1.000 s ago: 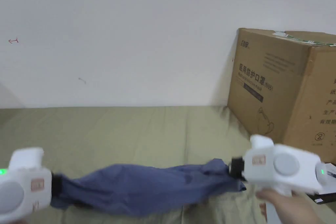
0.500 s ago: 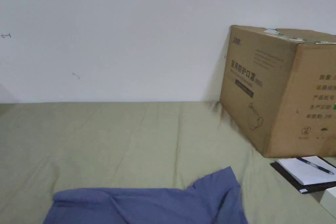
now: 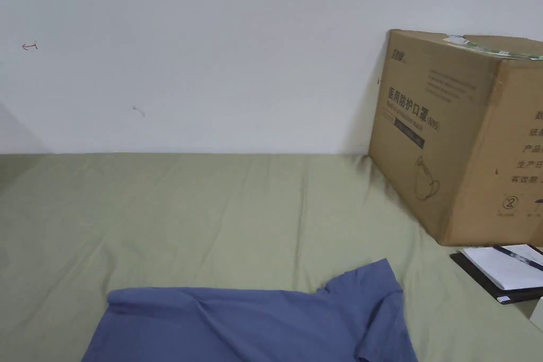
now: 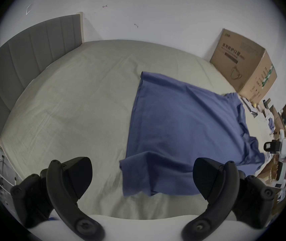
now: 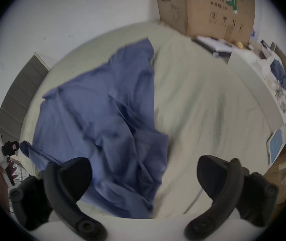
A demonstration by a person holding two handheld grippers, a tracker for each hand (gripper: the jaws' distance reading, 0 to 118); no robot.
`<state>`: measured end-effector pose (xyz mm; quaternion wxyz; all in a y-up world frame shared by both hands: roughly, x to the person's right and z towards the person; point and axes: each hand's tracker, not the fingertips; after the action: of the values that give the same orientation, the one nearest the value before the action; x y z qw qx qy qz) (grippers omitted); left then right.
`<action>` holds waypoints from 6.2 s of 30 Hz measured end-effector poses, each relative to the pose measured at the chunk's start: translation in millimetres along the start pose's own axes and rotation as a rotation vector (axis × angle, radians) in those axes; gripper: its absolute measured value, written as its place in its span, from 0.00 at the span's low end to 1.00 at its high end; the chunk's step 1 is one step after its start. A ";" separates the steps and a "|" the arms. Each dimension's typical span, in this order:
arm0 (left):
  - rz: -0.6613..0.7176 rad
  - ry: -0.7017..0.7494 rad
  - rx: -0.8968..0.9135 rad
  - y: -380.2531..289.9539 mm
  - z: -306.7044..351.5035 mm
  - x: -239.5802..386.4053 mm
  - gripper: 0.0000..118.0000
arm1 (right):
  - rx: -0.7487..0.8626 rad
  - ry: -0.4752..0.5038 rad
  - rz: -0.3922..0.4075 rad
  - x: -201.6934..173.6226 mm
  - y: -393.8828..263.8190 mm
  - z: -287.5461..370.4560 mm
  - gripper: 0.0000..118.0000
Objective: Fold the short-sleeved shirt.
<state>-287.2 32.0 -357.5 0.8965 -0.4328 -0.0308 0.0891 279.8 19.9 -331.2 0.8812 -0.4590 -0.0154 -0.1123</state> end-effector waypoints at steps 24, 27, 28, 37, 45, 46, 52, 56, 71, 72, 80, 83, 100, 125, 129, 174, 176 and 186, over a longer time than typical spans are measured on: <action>-0.086 -0.061 0.760 -37.5 164.8 88.7 0.00 | 0.878 0.034 0.150 -127.1 -62.2 172.5 0.00; -0.072 -0.134 0.605 23.2 157.6 74.6 0.00 | 0.868 0.047 0.191 -122.5 -56.1 171.8 0.00; -0.045 -0.156 0.494 53.6 146.5 69.2 0.00 | 0.851 0.052 0.207 -122.3 -52.0 170.9 0.00; 0.027 -0.027 -0.216 220.3 -80.5 24.3 0.08 | 0.605 0.131 0.234 -124.3 -27.2 106.4 0.00; 0.094 -0.040 -0.221 255.3 -202.0 18.6 0.96 | 0.470 0.145 0.281 -126.3 -5.2 41.9 0.00; 0.068 -0.013 -0.270 252.3 -218.2 17.6 0.96 | 0.452 0.149 0.292 -125.4 -2.4 35.8 0.00; -0.046 0.030 -0.358 241.2 -256.9 30.5 0.89 | 0.414 0.138 0.321 -123.7 6.9 9.6 0.00; -0.106 -0.004 -0.393 240.9 -279.8 23.1 0.59 | 0.384 0.143 0.329 -123.3 6.3 -2.8 0.00; -0.136 -0.114 -0.037 232.8 -170.6 52.5 0.02 | 0.424 0.224 0.137 -72.5 88.1 1.9 0.00; -0.157 -0.116 -0.008 228.1 -161.0 56.2 0.02 | 0.379 0.211 0.111 -63.1 109.4 -8.0 0.00; -0.203 -0.077 0.122 214.9 -151.0 48.1 0.02 | -0.058 -0.033 0.068 -11.9 234.9 -137.8 0.92; -0.221 -0.064 0.135 205.8 -153.8 55.8 0.02 | -0.123 -0.061 0.030 -2.0 254.3 -181.0 0.91; -0.101 -0.050 0.054 183.7 -128.4 62.5 0.02 | 0.018 -0.039 0.073 -20.2 264.3 -117.6 0.01; -0.067 -0.136 0.509 339.7 172.1 74.0 0.02 | 0.654 -0.018 0.115 -100.8 373.4 276.3 0.01; -0.066 -0.089 0.556 394.8 152.6 87.2 0.02 | 0.722 -0.022 0.127 -113.0 436.8 259.4 0.01; -0.061 -0.122 -0.070 23.9 -59.6 -33.4 0.02 | -0.122 0.006 0.018 43.2 -15.1 -9.8 0.01; -0.070 -0.146 -0.079 -3.1 -37.5 -35.4 0.02 | -0.138 0.000 -0.006 54.1 -38.9 7.3 0.01; -0.103 -0.163 -0.066 -70.0 -3.1 -36.0 0.03 | -0.139 -0.058 0.046 57.4 -83.7 14.9 0.02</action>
<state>-312.9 -19.8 -304.0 0.8796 -0.4514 -0.1288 0.0767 319.1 -24.9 -247.7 0.8486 -0.5225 -0.0226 -0.0793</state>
